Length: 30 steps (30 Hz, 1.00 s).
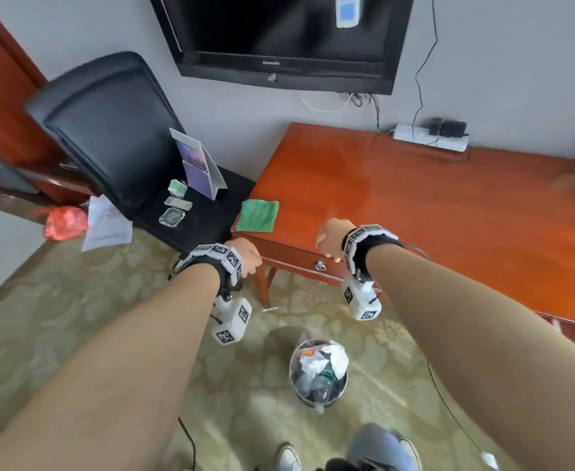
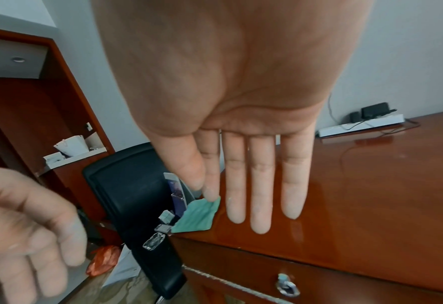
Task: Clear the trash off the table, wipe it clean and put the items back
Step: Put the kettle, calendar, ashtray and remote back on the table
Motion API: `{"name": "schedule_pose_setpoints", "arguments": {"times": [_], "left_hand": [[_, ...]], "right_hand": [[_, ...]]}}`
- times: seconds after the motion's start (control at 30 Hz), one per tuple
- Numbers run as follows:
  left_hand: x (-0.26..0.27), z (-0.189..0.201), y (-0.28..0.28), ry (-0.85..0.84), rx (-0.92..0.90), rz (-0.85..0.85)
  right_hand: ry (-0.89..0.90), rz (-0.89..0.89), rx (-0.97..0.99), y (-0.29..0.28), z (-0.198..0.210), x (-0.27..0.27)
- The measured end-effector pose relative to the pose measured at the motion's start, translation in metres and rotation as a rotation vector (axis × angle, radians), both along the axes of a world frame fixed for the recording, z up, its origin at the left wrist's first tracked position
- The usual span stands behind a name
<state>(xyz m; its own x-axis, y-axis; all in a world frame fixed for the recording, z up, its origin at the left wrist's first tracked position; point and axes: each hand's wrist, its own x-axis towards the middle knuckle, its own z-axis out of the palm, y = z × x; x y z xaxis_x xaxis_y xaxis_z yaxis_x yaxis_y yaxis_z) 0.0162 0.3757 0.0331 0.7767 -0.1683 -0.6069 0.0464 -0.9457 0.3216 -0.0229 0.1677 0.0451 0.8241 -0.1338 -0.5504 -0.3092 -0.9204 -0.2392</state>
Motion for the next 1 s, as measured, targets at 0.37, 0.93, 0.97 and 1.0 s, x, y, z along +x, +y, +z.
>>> {"name": "schedule_pose_setpoints", "arguments": {"times": [0.37, 0.93, 0.97, 1.0], "left_hand": [[0.105, -0.031, 0.143, -0.057, -0.067, 0.091], [0.413, -0.068, 0.278, -0.066, 0.008, 0.056], [0.427, -0.071, 0.283, -0.055, 0.014, 0.053], [0.442, -0.076, 0.288, -0.046, 0.020, 0.045]], "right_hand": [[-0.034, 0.040, -0.016, 0.142, -0.027, 0.133], [-0.099, -0.080, 0.069, 0.235, -0.055, 0.444], [-0.104, -0.101, 0.066, 0.236, -0.058, 0.458], [-0.105, -0.122, 0.068, 0.236, -0.060, 0.471]]}}
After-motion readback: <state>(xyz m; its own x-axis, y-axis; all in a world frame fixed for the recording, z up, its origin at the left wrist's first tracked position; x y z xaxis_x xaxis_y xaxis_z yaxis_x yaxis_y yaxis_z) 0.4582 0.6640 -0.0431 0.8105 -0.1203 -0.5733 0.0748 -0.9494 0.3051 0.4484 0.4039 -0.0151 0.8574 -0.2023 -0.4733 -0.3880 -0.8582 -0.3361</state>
